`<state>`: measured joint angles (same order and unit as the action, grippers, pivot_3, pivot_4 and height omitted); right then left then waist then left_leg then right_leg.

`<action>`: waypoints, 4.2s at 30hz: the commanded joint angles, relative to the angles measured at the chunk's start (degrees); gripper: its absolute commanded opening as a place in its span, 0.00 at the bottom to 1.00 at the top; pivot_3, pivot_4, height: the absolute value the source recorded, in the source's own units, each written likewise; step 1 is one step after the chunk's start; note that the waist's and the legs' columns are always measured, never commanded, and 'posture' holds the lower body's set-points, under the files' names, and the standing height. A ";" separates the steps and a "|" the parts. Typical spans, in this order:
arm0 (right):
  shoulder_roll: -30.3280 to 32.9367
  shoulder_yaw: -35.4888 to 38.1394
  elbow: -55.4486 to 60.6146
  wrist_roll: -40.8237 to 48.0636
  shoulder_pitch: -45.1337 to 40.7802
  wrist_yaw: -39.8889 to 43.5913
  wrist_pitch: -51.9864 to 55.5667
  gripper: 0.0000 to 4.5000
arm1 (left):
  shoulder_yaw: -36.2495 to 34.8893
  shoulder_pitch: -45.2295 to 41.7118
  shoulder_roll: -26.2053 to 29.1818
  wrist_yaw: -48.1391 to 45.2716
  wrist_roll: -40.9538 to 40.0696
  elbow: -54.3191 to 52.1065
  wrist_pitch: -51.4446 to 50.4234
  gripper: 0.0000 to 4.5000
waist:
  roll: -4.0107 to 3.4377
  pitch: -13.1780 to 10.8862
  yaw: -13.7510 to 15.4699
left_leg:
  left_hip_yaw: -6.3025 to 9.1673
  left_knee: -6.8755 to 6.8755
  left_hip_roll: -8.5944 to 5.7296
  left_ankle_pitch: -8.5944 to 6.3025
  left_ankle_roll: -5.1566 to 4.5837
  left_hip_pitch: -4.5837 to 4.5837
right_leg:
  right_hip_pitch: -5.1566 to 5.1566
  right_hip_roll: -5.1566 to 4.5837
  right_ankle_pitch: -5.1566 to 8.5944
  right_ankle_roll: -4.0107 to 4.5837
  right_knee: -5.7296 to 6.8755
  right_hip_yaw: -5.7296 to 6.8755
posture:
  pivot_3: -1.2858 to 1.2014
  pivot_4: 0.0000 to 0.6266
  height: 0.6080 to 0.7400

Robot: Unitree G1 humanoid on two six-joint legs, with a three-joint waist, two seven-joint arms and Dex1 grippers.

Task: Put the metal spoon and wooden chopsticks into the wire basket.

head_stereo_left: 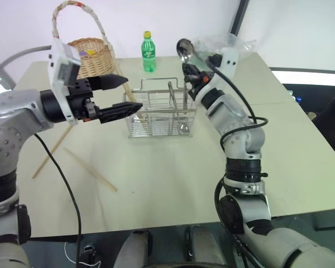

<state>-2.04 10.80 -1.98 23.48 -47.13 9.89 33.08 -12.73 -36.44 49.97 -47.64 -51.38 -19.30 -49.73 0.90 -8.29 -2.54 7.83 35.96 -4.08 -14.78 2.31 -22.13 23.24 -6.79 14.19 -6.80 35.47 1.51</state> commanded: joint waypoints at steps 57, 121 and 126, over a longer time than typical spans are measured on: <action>53.39 6.57 37.57 35.94 22.48 39.10 15.14 0.78 | 25.00 -30.62 -4.44 -3.67 60.38 95.32 22.75 1.00 | 0.92 -0.01 1.93 | -0.05 0.17 0.02 -0.04 -0.06 -0.27 | -0.08 -0.17 -0.03 -0.11 -0.16 0.20 | 0.52 0.24 0.50; 54.25 17.06 36.99 44.17 27.16 22.49 11.83 0.80 | -2.23 -31.59 -29.72 10.89 20.40 41.04 14.84 0.01 | 1.03 0.05 2.22 | -0.01 0.57 -0.04 -0.03 -0.05 -0.15 | -0.49 -0.32 -0.14 -0.26 -0.19 0.24 | 0.52 0.24 0.50; 54.61 17.89 36.56 45.98 26.59 20.18 12.00 0.80 | 2.00 -26.51 -31.67 9.18 22.23 37.98 18.68 0.01 | 1.00 0.04 2.22 | -0.01 0.58 -0.03 -0.04 -0.06 -0.16 | -0.50 -0.33 -0.14 -0.26 -0.20 0.23 | 0.52 0.24 0.50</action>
<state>51.88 26.31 33.69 67.89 -19.56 30.98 45.75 -11.34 -62.74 18.38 -37.69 -29.34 21.50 -33.18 1.91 -8.24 -0.32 7.81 36.55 -4.11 -14.81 2.25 -22.29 22.75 -7.12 14.05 -7.06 35.27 1.75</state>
